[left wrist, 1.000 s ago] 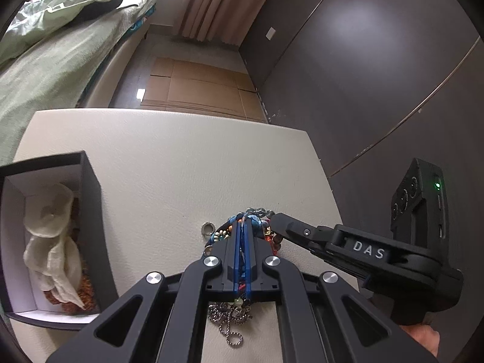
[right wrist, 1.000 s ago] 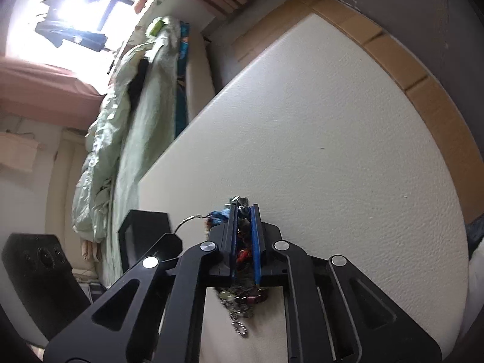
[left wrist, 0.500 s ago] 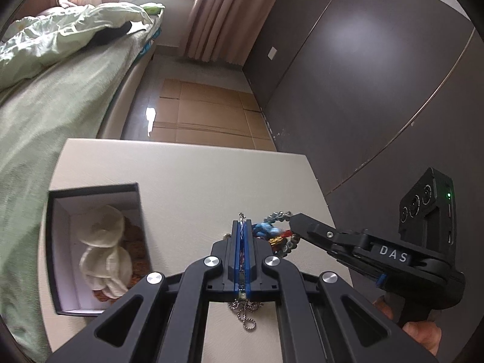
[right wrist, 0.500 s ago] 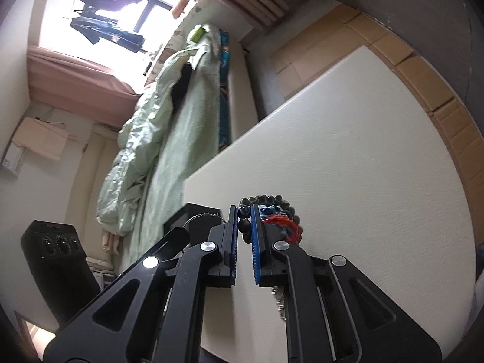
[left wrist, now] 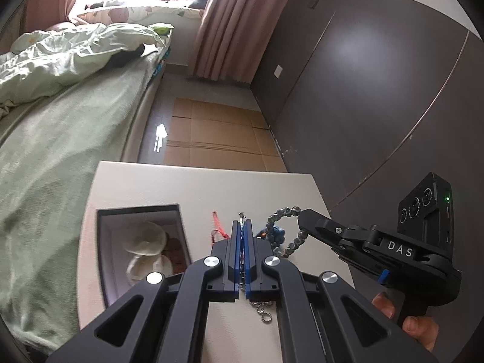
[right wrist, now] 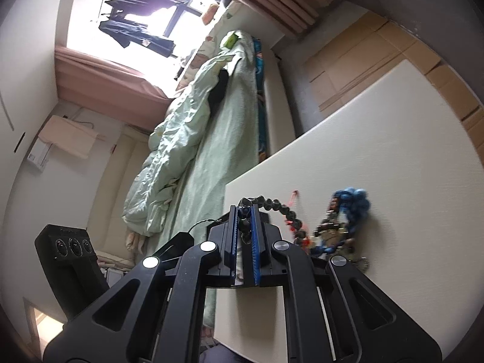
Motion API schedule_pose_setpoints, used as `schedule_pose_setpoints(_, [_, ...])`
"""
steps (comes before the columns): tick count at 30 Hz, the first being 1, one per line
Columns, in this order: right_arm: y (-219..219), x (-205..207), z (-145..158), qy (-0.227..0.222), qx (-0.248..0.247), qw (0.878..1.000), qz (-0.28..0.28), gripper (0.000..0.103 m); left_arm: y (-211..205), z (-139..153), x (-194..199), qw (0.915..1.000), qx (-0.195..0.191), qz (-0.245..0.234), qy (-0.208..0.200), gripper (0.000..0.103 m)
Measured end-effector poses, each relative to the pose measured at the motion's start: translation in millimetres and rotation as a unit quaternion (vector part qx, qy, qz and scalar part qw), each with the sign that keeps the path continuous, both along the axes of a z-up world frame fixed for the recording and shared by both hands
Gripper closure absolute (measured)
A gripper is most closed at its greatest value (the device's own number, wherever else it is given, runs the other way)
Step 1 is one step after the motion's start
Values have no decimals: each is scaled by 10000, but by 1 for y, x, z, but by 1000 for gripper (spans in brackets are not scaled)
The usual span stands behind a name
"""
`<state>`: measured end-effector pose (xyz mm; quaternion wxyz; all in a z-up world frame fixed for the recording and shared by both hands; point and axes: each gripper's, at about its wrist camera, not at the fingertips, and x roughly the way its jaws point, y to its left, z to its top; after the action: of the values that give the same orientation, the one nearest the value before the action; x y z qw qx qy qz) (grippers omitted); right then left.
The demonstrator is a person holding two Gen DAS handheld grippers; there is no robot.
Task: Organize jewelry
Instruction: 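Carry the silver chain into the box and open the left gripper while the right gripper lifts the dark bracelet, then lower the dark bead bracelet into the black box and open the right gripper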
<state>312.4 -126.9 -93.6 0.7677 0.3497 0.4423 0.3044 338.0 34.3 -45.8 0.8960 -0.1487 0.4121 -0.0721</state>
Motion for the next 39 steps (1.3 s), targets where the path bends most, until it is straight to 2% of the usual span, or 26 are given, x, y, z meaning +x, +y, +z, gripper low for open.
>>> schedule_pose_setpoints(7, [21,-4,13,-186,154,9995,212,94,28,1,-8,9997,71,240,19,103])
schedule_pose_setpoints(13, [43,-7,17,-233,174,9988,389,94,52,-21,-8,9986,-11,450,281,103])
schedule_pose_setpoints(17, [55,-7,17,-240,134,9985,481,94,71,-38,-8,9950,216,840,497,102])
schedule_pose_setpoints(19, [64,-6,15,-207,105,9982,551,94,81,-44,-8,9917,309,1045,676,82])
schedule_pose_setpoints(20, [68,-6,15,-198,91,9981,580,94,86,-43,-10,9913,274,1117,637,57])
schedule_pose_setpoints(21, [73,-6,14,-188,74,9979,620,94,90,-40,-15,9912,238,1193,517,44])
schedule_pose_setpoints(23, [82,-7,13,-181,51,9974,700,94,95,-32,-23,9906,361,1286,278,41])
schedule_pose_setpoints(30, [102,-7,7,-134,-31,9962,865,94,114,-26,-34,9894,323,1396,215,33])
schedule_pose_setpoints(39, [131,-7,-6,36,-48,9944,1053,94,136,-27,-50,9869,260,1573,257,32])
